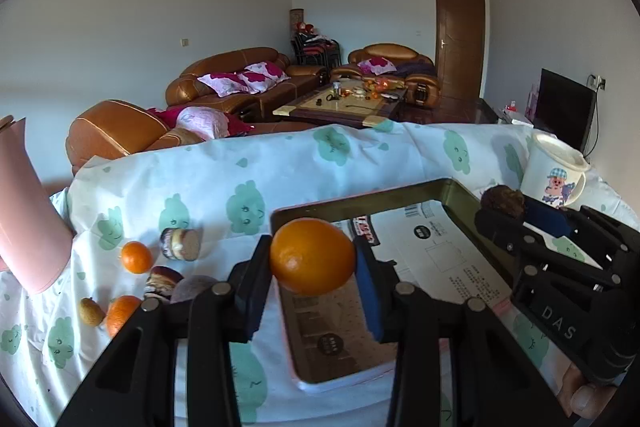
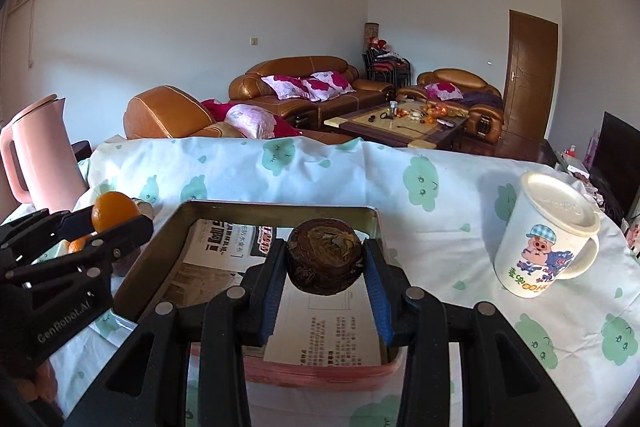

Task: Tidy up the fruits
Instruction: 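Carry both fruits over the pink tin and open both tools to drop them, then withdraw both open tools from the tin back toward the fruits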

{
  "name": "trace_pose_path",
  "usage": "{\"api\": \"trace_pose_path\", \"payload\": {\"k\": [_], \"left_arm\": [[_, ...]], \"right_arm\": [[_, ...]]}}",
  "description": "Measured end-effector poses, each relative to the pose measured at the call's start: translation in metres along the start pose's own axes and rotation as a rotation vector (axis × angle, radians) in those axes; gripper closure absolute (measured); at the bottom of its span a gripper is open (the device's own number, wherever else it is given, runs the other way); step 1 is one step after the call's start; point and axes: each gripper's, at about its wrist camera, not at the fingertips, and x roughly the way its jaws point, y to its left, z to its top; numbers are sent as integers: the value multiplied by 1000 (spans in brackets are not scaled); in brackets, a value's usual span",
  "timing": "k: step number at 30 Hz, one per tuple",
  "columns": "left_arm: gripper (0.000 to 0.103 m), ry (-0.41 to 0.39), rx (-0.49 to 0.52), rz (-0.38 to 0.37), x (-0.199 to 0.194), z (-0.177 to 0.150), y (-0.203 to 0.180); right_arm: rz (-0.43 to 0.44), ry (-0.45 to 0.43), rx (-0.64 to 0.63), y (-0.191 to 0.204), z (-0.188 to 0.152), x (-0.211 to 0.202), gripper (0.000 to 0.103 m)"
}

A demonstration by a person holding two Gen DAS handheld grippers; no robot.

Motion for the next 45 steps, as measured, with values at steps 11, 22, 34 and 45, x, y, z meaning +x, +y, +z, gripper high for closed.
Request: {"api": "trace_pose_path", "payload": {"k": [11,22,34,45], "left_arm": [[62,101,15,-17,32,-11,-16],[59,120,0,-11,36,-13,-13],[0,-136,-82,59,-24,6,29],[0,-132,-127,225,-26,-4,82]], "right_arm": [[98,136,52,-6,-9,28,63],[122,163,82,-3,-16,34,60],[95,-80,292,-43,-7,-8,22],[-30,-159,226,-36,-8,-15,22]]}}
